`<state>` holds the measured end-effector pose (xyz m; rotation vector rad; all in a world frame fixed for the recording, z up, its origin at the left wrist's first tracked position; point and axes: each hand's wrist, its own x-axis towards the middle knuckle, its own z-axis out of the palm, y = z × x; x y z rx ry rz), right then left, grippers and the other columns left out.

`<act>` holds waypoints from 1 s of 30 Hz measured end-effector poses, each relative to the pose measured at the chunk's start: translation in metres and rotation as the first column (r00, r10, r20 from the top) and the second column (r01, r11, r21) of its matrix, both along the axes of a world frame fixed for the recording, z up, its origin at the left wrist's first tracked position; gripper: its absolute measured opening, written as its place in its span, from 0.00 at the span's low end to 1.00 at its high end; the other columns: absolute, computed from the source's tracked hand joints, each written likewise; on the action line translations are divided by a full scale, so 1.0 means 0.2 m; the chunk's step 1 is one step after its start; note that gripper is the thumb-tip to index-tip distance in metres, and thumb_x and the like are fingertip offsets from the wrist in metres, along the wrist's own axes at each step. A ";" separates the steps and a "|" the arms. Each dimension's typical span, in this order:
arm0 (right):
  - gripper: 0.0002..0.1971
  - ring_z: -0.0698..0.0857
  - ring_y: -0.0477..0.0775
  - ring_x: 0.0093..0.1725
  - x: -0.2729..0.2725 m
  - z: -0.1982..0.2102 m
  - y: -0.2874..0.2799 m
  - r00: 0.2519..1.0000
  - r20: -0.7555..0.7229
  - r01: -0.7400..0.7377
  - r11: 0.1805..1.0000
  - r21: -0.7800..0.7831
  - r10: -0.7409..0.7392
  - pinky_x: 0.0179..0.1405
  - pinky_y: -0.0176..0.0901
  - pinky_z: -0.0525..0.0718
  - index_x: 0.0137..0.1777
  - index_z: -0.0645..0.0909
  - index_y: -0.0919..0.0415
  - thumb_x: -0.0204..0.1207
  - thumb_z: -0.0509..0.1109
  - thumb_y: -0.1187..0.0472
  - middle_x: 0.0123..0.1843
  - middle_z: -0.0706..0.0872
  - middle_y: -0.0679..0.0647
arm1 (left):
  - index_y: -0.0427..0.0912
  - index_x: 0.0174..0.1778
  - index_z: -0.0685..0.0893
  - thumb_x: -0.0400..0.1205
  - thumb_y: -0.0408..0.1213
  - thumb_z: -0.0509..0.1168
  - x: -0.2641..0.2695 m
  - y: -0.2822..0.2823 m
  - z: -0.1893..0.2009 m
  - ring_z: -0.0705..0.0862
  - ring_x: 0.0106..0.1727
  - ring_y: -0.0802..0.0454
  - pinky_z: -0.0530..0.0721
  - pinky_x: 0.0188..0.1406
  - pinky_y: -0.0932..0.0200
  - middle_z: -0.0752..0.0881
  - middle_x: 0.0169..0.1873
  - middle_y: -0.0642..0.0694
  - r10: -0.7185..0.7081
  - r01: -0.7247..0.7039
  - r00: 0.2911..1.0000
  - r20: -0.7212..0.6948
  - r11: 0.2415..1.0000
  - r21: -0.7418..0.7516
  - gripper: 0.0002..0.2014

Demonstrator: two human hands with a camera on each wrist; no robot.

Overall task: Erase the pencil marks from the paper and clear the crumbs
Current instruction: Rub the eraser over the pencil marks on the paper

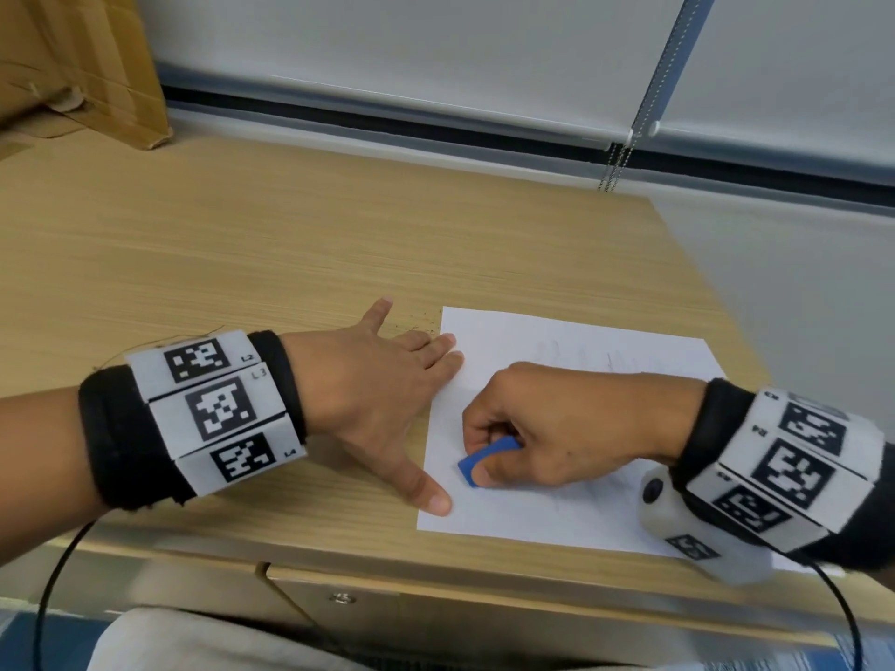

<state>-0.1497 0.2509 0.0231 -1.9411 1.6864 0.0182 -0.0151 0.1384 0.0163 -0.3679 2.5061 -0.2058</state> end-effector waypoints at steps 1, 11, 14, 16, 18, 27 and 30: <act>0.10 0.75 0.43 0.27 0.01 0.00 0.01 1.000 0.002 -0.016 1.000 0.012 0.016 0.28 0.32 0.73 0.40 0.82 0.55 0.77 0.70 0.51 0.28 0.78 0.44 | 0.44 0.83 0.30 0.64 0.83 0.51 0.00 0.00 0.00 0.37 0.85 0.51 0.30 0.78 0.31 0.33 0.84 0.45 0.001 -0.001 1.000 0.006 1.000 0.001 0.65; 0.10 0.76 0.46 0.28 0.02 0.01 0.09 0.999 -0.024 -0.042 0.998 -0.040 0.041 0.28 0.33 0.73 0.39 0.79 0.54 0.78 0.69 0.50 0.29 0.79 0.46 | 0.45 0.83 0.29 0.65 0.83 0.51 -0.01 0.01 0.01 0.36 0.84 0.50 0.29 0.77 0.33 0.32 0.84 0.45 -0.007 0.007 0.999 0.031 1.000 -0.013 0.64; 0.10 0.78 0.44 0.39 -0.04 -0.01 0.25 0.993 -0.098 0.058 0.988 -0.141 -0.072 0.38 0.35 0.76 0.43 0.77 0.51 0.78 0.65 0.46 0.40 0.80 0.44 | 0.45 0.83 0.29 0.64 0.84 0.52 0.00 0.00 0.01 0.35 0.84 0.51 0.29 0.78 0.35 0.32 0.83 0.47 -0.013 0.014 1.000 0.019 1.000 -0.005 0.65; 0.09 0.77 0.42 0.46 -0.13 -0.03 0.36 0.955 -0.124 0.224 0.932 -0.285 -0.268 0.46 0.36 0.77 0.45 0.75 0.47 0.78 0.62 0.44 0.47 0.76 0.39 | 0.45 0.82 0.28 0.63 0.84 0.51 0.01 0.00 0.00 0.33 0.84 0.52 0.29 0.79 0.37 0.30 0.83 0.47 -0.012 0.012 1.000 0.006 1.000 0.007 0.66; 0.06 0.77 0.41 0.52 -0.18 -0.09 0.47 0.895 -0.113 0.371 0.861 -0.349 -0.431 0.51 0.37 0.77 0.45 0.73 0.44 0.78 0.61 0.45 0.54 0.74 0.34 | 0.45 0.82 0.27 0.64 0.84 0.51 0.02 -0.01 0.00 0.31 0.83 0.52 0.30 0.80 0.40 0.28 0.82 0.48 -0.005 0.005 1.000 0.008 0.999 0.034 0.65; 0.08 0.78 0.47 0.65 -0.14 -0.28 0.58 0.788 -0.047 0.541 0.725 -0.427 -0.615 0.55 0.36 0.70 0.48 0.69 0.39 0.79 0.66 0.53 0.73 0.75 0.39 | 0.43 0.81 0.25 0.75 0.75 0.34 0.10 0.08 -0.03 0.22 0.79 0.50 0.31 0.81 0.43 0.22 0.78 0.43 -0.219 0.223 0.972 -0.086 0.974 0.042 0.49; 0.05 0.78 0.49 0.67 -0.14 -0.30 0.60 0.780 -0.006 0.559 0.701 -0.443 -0.626 0.56 0.38 0.73 0.48 0.71 0.40 0.79 0.64 0.52 0.72 0.76 0.40 | 0.43 0.83 0.29 0.76 0.72 0.30 0.14 0.24 -0.09 0.26 0.81 0.49 0.28 0.77 0.38 0.26 0.80 0.44 -0.482 0.508 0.854 -0.194 0.853 0.118 0.47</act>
